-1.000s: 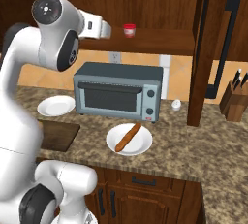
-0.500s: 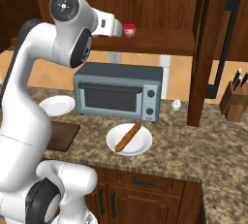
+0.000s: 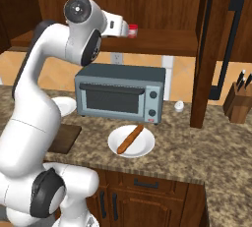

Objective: From the different types of pastries on the counter, select a croissant and place it on the cutting board. Then retrieve a jar of jam from the cabinet and place it alongside the croissant on the cutting board.

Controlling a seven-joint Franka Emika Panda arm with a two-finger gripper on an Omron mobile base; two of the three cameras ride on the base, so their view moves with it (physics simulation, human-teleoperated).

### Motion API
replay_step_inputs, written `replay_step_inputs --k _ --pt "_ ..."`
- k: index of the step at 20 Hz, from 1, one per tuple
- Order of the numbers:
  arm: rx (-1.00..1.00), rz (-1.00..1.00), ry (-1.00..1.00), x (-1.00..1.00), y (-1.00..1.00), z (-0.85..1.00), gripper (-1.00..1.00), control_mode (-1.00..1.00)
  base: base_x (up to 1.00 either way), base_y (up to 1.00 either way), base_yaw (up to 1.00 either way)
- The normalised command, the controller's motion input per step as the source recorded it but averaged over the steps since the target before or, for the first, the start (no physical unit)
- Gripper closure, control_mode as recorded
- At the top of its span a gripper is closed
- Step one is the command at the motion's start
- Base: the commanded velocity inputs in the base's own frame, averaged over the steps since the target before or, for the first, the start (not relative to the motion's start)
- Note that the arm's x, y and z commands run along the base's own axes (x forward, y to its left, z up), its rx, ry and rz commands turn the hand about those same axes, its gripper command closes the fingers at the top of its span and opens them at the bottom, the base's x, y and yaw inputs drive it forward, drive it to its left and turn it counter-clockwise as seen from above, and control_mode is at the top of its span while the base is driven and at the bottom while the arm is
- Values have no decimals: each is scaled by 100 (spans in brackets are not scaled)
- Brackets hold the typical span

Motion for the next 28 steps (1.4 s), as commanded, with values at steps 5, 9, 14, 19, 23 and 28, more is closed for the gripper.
replay_step_inputs --k 5,9,14,19,23,28 --pt "0 0 2 66 -14 -13 -100 -100 0 0 0" --pt "0 0 4 66 -3 0 -100 -100 0 0 0" --pt "0 0 5 61 -6 -1 -100 -100 0 0 0" --pt "0 0 4 62 -19 -3 -100 -100 0 0 0" --pt "0 0 3 32 -12 -21 -100 -100 0 0 0" --pt "0 0 0 22 -3 -16 -100 -100 0 0 0"
